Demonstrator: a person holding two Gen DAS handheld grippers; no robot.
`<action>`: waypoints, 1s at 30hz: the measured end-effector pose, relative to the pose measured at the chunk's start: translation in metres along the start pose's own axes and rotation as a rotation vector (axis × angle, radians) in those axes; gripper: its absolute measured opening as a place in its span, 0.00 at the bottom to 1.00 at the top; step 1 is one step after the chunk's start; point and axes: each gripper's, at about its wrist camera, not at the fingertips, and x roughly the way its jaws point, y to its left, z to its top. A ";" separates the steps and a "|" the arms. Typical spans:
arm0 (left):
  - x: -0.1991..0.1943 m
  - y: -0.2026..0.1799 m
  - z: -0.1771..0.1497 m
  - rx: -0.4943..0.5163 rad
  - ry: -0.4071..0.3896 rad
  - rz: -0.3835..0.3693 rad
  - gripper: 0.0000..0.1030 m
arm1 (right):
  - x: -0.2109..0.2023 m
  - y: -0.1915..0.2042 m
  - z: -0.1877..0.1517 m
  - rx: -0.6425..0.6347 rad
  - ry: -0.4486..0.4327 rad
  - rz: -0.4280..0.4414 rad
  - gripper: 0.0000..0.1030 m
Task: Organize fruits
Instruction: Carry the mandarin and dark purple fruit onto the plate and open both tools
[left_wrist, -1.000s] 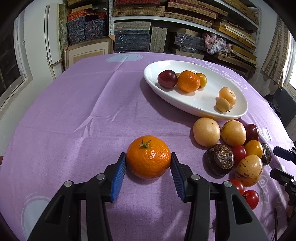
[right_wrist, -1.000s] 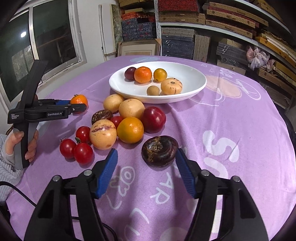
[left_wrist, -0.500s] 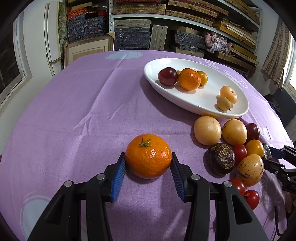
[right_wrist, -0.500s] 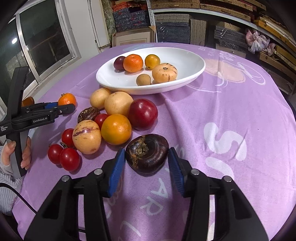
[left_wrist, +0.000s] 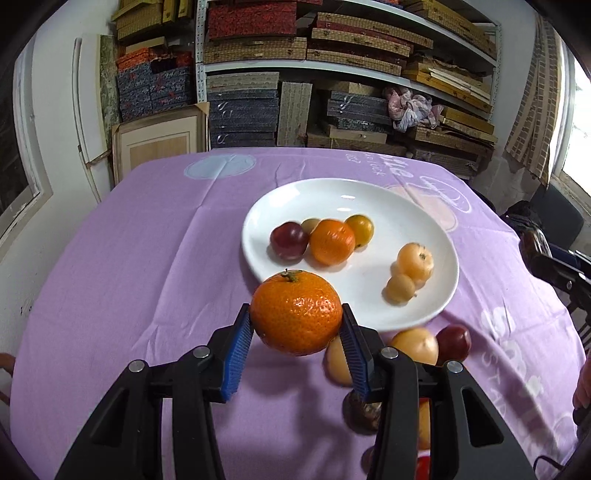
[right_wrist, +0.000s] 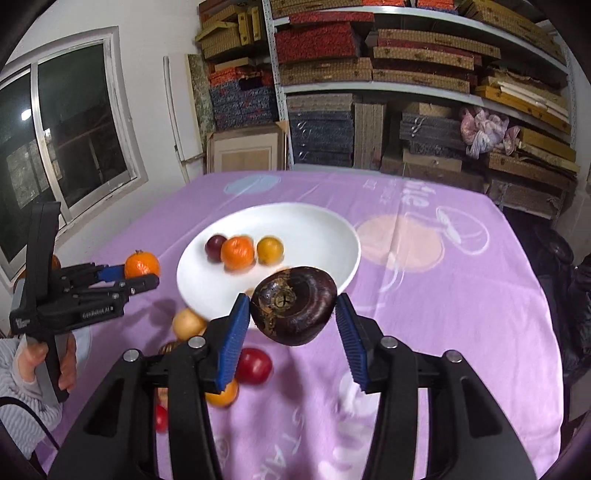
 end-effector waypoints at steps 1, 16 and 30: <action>0.007 -0.007 0.007 0.013 0.007 -0.005 0.46 | 0.007 -0.001 0.009 0.003 -0.005 -0.005 0.46; 0.083 -0.021 0.014 0.023 0.097 -0.012 0.46 | 0.138 -0.003 0.041 0.023 0.117 -0.021 0.46; 0.091 -0.026 0.010 0.042 0.070 0.021 0.46 | 0.166 -0.004 0.036 0.045 0.119 -0.013 0.46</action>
